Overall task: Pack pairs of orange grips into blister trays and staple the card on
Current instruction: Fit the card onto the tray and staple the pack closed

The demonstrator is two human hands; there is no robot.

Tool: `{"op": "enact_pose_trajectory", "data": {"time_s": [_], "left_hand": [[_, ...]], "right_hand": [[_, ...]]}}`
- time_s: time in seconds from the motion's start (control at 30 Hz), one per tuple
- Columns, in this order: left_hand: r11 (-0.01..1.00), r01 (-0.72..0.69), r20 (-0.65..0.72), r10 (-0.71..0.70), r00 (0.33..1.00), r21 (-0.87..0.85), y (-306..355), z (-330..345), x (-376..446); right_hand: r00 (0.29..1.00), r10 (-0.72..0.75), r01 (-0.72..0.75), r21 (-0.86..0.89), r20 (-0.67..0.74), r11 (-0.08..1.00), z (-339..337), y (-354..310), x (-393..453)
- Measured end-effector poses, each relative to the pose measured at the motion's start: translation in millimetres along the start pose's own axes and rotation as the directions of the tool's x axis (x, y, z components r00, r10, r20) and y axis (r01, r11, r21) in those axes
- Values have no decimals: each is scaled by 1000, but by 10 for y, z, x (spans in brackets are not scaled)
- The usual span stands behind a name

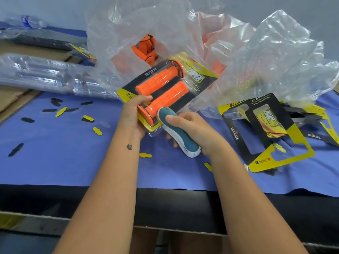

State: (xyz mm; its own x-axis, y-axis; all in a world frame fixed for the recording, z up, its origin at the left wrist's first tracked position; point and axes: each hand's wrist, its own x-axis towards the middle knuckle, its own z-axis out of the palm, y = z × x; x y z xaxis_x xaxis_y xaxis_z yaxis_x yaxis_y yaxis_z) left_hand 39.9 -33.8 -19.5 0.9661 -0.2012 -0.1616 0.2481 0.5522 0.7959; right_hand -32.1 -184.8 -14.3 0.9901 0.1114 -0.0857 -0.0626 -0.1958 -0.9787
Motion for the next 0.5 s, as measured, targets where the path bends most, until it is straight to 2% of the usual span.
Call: {"op": "enact_pose_trajectory", "data": {"time_s": [0.13,0.27,0.37,0.5], "left_hand": [[999,-23,11,23,1000,-24,14,19,5],[982,-22,124,46,991,-189,26,-8,-7],[977,-131,175,161,971,-170,-1,34,-23],[984,-120,151,140,979,-135,-35,63,-2]], "right_hand": [[999,2,3,104,-45,995,44,18,5],[993,26,9,280,-119,960,81,9,49],[990,63,-15,351,-126,936,80,3,68],[987,74,-15,379,-143,925,94,13,79]]}}
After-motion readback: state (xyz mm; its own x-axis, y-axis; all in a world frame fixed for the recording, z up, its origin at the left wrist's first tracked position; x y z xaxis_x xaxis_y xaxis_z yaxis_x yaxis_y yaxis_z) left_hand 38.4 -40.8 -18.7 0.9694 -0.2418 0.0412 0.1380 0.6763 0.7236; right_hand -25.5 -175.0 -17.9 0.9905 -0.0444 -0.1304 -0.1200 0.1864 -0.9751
